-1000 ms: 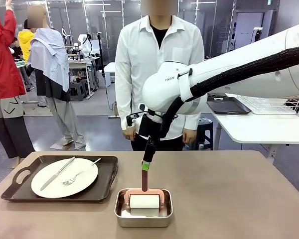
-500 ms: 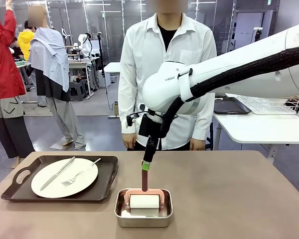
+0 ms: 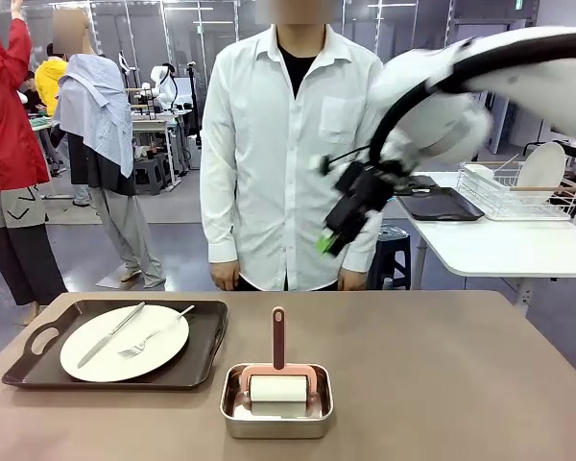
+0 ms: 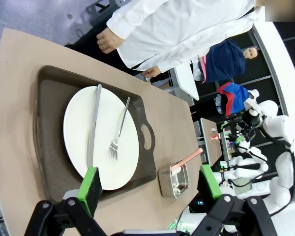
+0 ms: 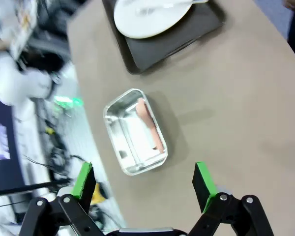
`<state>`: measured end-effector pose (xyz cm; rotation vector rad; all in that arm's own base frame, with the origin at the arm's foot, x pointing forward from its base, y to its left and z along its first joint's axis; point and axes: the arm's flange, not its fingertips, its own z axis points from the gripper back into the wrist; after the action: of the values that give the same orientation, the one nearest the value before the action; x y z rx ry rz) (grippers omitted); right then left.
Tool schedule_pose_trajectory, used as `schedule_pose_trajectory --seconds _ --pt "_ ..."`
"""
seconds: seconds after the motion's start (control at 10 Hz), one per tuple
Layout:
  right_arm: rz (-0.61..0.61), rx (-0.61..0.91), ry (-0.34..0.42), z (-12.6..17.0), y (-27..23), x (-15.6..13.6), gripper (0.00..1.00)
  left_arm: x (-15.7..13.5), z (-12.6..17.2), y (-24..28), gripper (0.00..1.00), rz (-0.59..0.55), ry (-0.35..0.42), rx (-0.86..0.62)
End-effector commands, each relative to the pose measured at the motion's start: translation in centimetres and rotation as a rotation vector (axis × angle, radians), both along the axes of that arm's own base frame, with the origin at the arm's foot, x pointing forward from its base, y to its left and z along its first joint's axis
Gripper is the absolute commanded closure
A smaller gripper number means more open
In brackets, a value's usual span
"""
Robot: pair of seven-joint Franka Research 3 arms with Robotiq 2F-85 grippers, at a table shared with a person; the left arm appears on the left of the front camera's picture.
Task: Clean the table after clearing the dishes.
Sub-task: When the right (or left) Handle tray is removed, use the right hand (or left hand) to clean the right (or left) side of the table with the Lint Roller.
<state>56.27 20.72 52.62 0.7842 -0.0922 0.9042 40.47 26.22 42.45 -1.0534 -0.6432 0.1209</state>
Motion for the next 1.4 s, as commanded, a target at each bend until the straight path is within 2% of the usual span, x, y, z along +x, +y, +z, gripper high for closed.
schedule_pose_trajectory --seconds 0.0,0.2,0.3,0.5,0.6,0.7,0.8,0.9,1.1,1.2,1.3 --pt "-0.427 0.231 0.224 -1.4 -9.2 0.7 0.00 -0.3 0.2 0.2 0.00 -0.008 -0.013 -0.005" --pt "-0.701 0.466 0.372 -3.2 -20.2 -0.6 0.00 -0.3 0.2 0.2 0.00 -0.008 -0.013 -0.005" --pt "-0.852 0.489 0.418 -4.4 -25.1 -1.7 0.00 -0.3 0.2 0.2 0.00 -0.008 -0.013 -0.005" --pt "-1.071 0.661 0.472 -7.2 -34.3 -3.9 0.00 -0.3 0.2 0.2 0.00 -0.008 -0.013 -0.005" --pt "-1.156 0.702 0.474 -9.4 -37.5 -5.4 0.00 -0.3 0.2 0.2 0.00 -0.008 -0.013 -0.005" --pt "-1.240 0.775 0.514 -12.9 -40.1 -7.4 0.00 -0.3 0.2 0.2 0.00 -0.008 -0.013 -0.005" --pt "-1.280 0.817 0.554 -15.1 -41.1 -9.1 0.00 -0.3 0.2 0.2 0.00 -0.008 -0.013 -0.005" --pt "-1.317 0.838 0.543 -16.0 -41.6 -10.2 0.00 -0.3 0.2 0.2 0.00 -0.008 -0.013 -0.005" --pt "-1.354 0.841 0.539 -16.5 -41.7 -10.5 0.00 -0.3 0.2 0.2 0.00 -0.008 -0.013 -0.005" --pt "-1.351 0.828 0.560 -16.4 -41.3 -10.0 0.00 -0.3 0.2 0.2 0.00 -0.008 -0.013 -0.005" --pt "-1.348 0.835 0.594 -17.9 -43.2 -10.8 0.00 -0.3 0.2 0.2 0.00 -0.008 -0.013 -0.005"
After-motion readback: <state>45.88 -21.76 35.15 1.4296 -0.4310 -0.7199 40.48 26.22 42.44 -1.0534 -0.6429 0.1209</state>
